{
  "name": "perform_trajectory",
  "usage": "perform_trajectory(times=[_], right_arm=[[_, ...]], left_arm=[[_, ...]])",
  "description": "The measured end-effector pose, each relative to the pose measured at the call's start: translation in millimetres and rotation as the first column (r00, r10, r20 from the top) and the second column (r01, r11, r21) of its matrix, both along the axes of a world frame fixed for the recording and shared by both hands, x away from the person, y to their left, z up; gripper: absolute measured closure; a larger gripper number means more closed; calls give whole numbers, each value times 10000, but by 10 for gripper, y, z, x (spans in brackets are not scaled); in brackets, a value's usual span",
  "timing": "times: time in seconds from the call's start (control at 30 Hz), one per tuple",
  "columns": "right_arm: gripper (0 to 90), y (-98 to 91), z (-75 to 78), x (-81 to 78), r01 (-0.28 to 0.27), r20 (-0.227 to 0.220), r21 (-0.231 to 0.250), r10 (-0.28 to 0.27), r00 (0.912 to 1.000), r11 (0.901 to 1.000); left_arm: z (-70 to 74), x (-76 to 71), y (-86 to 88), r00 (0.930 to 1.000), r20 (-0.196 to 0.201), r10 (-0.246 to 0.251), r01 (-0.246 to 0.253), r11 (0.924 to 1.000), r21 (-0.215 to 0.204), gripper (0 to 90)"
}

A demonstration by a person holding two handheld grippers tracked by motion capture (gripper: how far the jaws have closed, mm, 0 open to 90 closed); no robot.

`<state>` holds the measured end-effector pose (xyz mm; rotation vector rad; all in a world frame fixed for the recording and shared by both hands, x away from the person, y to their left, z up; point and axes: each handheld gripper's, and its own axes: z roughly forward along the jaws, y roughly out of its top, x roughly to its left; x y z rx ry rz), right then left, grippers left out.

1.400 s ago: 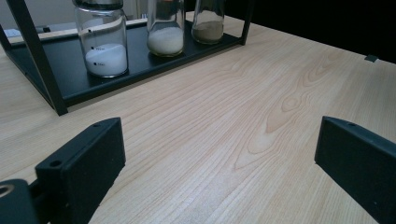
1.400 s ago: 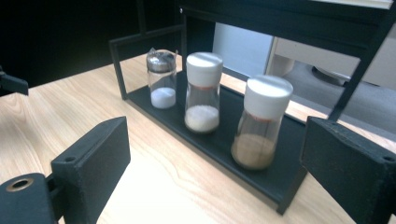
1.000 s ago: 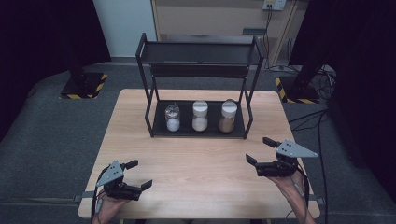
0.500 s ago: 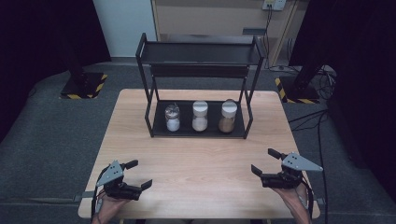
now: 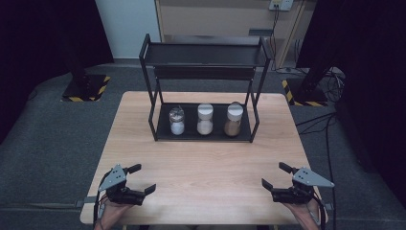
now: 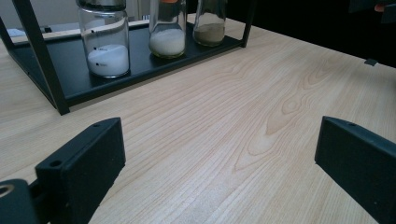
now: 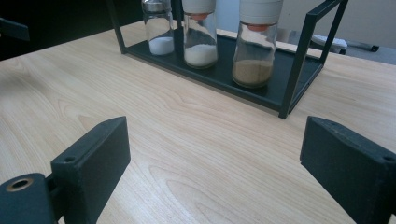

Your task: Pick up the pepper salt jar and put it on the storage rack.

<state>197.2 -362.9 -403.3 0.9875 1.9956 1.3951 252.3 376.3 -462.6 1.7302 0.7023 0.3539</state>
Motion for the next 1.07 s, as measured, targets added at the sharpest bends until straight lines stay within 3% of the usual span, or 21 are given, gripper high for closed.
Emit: perform_trajectory(times=[0.1, 0.23, 1.07], right_arm=[[80, -6, -24, -1, 22, 34, 5, -22, 10000, 10000], [81, -16, -63, -45, 67, 450, -145, -60, 9990, 9999], [81, -57, -102, -20, -56, 333, -46, 58, 9994, 10000]], left_arm=[[-8, -4, 9, 10000, 73, -10, 10, 10000, -83, 7], [-18, 0, 19, 10000, 87, -43, 45, 9998, -185, 8], [-24, 14, 20, 9999, 124, -100, 103, 9996, -245, 7]])
